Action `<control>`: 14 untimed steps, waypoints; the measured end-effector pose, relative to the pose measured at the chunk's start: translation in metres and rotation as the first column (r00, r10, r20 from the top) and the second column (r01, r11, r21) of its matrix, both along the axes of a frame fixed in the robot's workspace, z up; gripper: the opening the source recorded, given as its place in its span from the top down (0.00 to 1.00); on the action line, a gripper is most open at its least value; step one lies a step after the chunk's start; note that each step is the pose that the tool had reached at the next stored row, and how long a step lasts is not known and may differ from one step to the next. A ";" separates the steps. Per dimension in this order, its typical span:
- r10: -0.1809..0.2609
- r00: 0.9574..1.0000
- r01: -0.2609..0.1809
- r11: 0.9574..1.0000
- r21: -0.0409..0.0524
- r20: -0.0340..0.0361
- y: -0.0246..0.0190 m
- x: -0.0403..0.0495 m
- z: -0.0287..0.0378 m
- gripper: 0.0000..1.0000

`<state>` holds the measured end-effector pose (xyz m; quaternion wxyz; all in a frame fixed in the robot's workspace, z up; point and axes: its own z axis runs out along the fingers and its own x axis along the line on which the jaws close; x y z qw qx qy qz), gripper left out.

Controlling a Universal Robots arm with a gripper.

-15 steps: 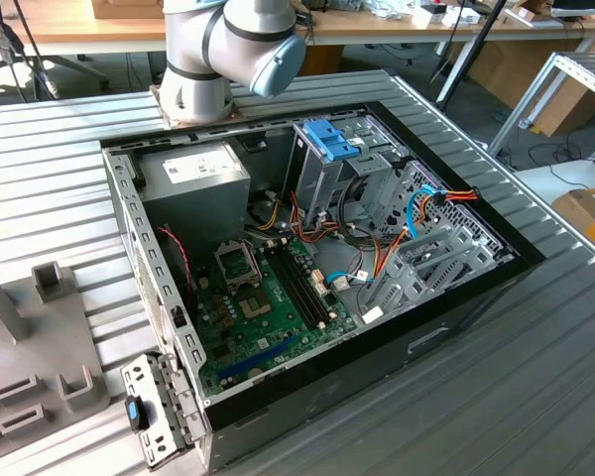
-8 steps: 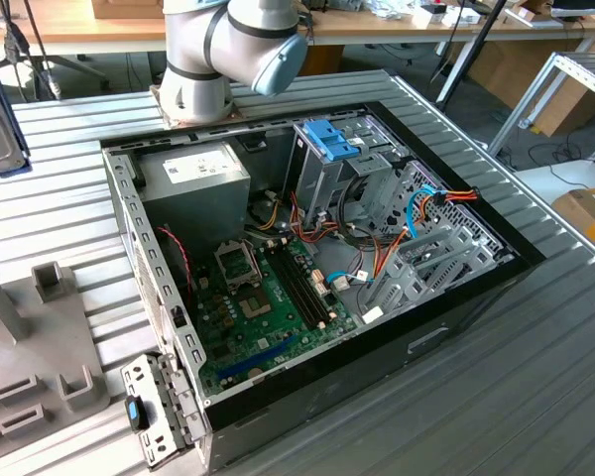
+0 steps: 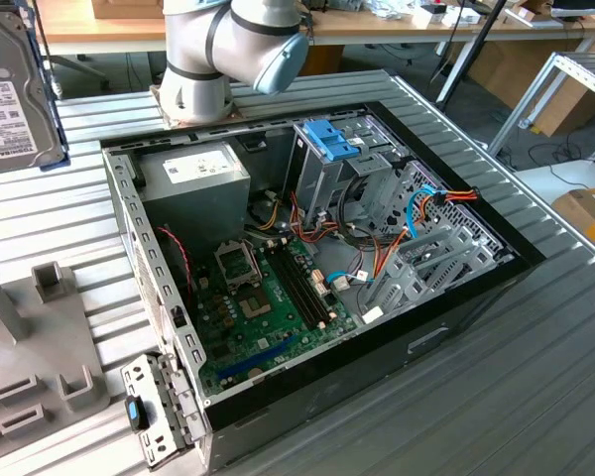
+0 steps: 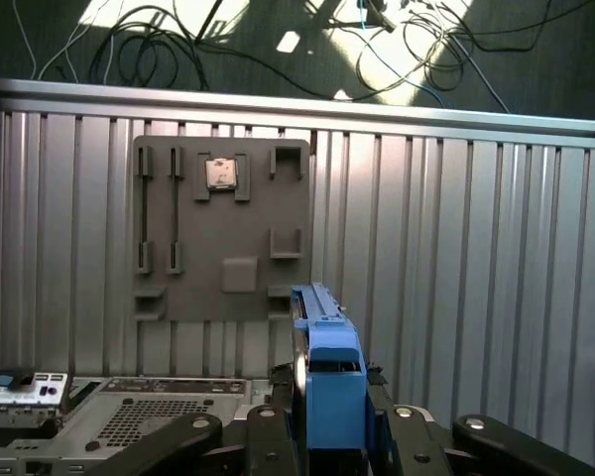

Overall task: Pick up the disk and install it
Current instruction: 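Pick up the disk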

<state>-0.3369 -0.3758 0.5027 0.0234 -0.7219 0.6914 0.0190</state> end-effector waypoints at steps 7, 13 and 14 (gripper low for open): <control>0.000 1.000 0.000 1.000 0.000 0.000 0.0000 0.0452 -0.0001 0.64; 0.000 1.000 0.000 1.000 0.000 0.000 0.0000 0.0806 0.0000 0.64; 0.000 1.000 0.000 1.000 0.000 0.000 0.0000 0.0916 0.0000 0.64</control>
